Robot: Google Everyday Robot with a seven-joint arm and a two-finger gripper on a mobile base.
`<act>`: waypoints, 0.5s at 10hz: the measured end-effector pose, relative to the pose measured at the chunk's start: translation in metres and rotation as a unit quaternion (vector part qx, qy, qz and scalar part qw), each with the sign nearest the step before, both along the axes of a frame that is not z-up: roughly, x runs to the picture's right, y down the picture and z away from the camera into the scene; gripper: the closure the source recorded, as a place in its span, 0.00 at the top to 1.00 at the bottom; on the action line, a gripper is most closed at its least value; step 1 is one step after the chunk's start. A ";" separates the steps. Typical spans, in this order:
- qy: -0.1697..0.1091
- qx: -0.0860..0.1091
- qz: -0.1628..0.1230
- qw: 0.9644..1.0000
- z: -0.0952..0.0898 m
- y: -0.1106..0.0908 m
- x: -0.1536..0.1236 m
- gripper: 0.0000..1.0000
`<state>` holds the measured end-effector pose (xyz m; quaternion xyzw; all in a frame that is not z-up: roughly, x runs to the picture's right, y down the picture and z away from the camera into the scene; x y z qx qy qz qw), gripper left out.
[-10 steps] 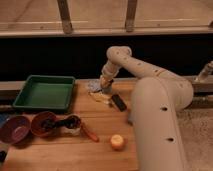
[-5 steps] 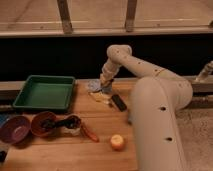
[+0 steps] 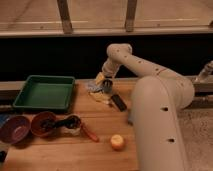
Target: Stack cups on top of each other
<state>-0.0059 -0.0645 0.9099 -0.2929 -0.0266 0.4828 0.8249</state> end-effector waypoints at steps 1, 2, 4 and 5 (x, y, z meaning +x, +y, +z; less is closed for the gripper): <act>-0.003 0.013 0.000 1.000 -0.009 -0.008 -0.001 0.80; -0.012 0.036 0.004 0.999 -0.026 -0.024 -0.002 0.80; -0.038 0.077 0.020 0.996 -0.058 -0.051 -0.002 0.80; -0.048 0.094 0.032 0.994 -0.071 -0.061 0.001 0.80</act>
